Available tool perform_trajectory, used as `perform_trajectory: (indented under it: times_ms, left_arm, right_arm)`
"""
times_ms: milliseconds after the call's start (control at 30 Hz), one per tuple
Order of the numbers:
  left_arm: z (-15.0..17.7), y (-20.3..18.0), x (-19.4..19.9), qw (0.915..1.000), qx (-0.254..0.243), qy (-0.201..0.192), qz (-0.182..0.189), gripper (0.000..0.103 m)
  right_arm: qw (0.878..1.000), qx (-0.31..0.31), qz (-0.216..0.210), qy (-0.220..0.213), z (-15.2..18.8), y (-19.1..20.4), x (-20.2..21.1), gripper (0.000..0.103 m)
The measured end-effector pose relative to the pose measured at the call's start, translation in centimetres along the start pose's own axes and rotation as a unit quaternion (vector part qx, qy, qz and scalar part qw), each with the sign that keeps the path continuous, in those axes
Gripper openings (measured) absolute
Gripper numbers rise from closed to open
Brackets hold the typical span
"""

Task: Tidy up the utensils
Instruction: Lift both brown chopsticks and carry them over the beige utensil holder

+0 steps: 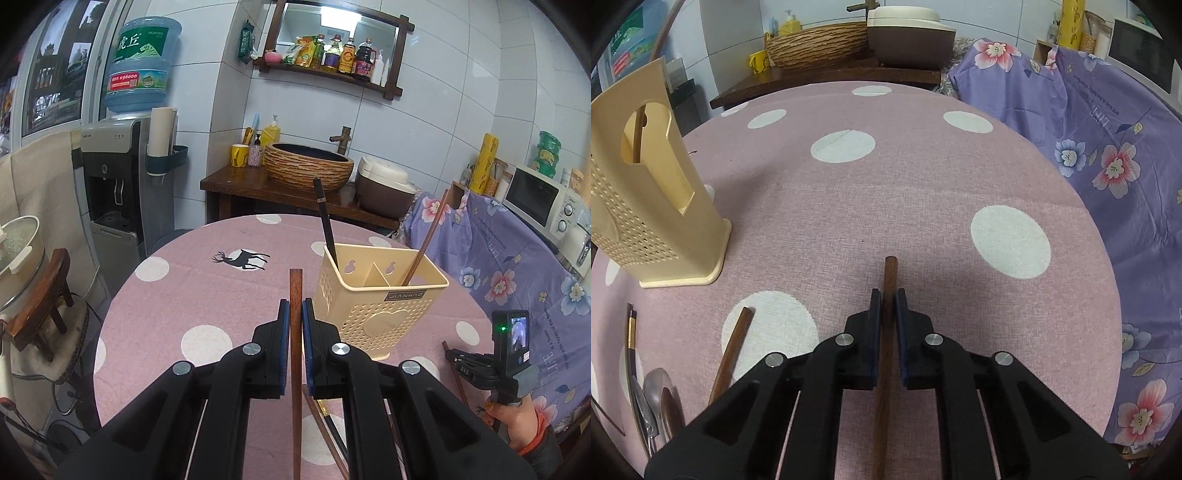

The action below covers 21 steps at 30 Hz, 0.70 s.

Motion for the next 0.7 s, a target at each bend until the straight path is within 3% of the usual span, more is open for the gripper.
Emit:
perform_trajectory:
  times_ms: [167,433,533,700]
  left_arm:
    - [0.0,0.1,0.1,1.0,-0.001,-0.003,-0.003,0.008]
    - [-0.1,0.5,0.4,0.9999,0.008,-0.01,-0.002,0.008]
    - [-0.1,0.9,0.8,0.9998,0.012,-0.015,-0.005,0.008]
    - [-0.1,1.3,1.2,0.9996,0.016,-0.02,-0.007,0.008]
  right_arm:
    - [0.998,-0.024,-0.049,-0.02,-0.5,0.4,3.1,0.008]
    - [0.98,-0.034,-0.138,-0.141,-3.4,1.1,15.7,0.008]
    - [0.973,-0.021,-0.147,-0.176,-3.6,1.3,19.2,0.008]
    - [0.971,-0.008,-0.151,-0.188,-3.4,2.0,20.6,0.008]
Point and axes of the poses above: each gripper's, at about its wrist camera, not at the fingertips, and x roughly against the way its jaws point, y to its left, z to its underside, the point moved 8 cm from there along -x, roughly the way its jaws point, and after that the axes turned 15 degrees about -x, right-handed, at the moved point
